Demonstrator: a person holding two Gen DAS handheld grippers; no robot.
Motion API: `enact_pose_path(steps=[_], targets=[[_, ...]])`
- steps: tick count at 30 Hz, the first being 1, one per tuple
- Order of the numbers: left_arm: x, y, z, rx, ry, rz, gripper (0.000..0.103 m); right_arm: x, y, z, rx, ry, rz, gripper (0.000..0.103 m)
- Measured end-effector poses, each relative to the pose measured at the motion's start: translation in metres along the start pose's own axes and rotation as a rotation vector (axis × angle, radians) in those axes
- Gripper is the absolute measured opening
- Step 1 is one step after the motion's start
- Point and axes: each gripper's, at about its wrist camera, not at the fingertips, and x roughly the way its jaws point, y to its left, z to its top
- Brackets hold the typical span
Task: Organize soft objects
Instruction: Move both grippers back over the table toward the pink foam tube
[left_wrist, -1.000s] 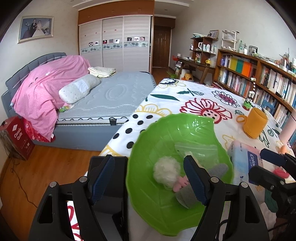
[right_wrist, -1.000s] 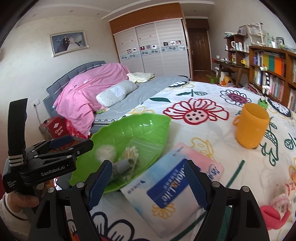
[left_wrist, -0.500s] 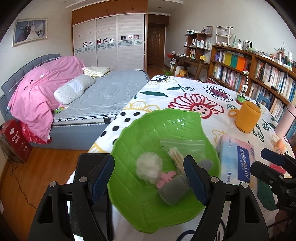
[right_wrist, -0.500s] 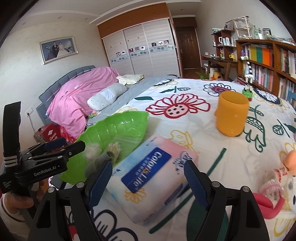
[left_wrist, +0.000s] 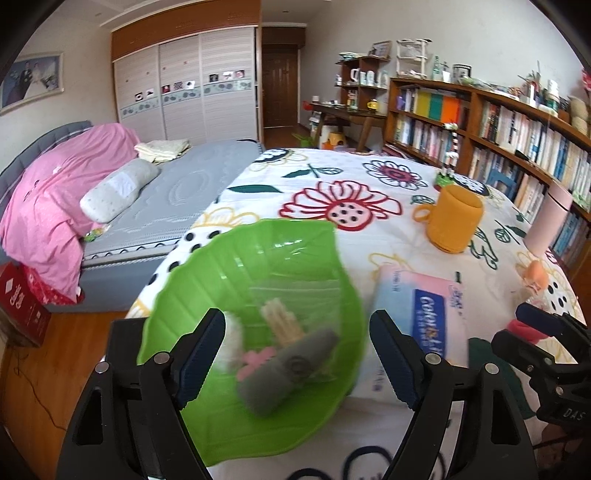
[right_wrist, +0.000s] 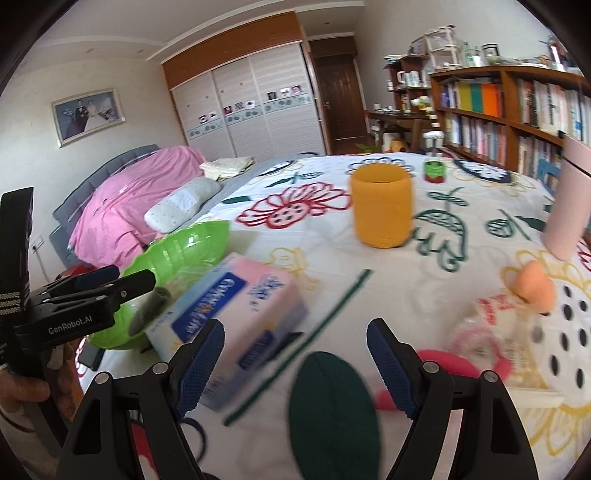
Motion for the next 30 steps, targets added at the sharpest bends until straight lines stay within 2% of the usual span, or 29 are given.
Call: enact_pose_path(steps=[6,15,25,30], targets=[[0.003,-0.027,0.006,0.029,0.008,-0.038,0.081,-0.024,-0.031,-0.004,0.035,-0.048,-0.079,0.083],[0.006,-0.078,0.007,0.113,0.025,-0.113,0.081,-0.05,-0.083,-0.02,0.121,-0.049,-0.18,0.083],[0.004,-0.141,0.006,0.223,0.036,-0.222,0.081,-0.065,-0.137,-0.04,0.204,-0.011,-0.3,0.083],[0.007,-0.17,0.002,0.274,0.053,-0.285,0.081,-0.061,-0.149,-0.046,0.225,0.016,-0.307,0.083]])
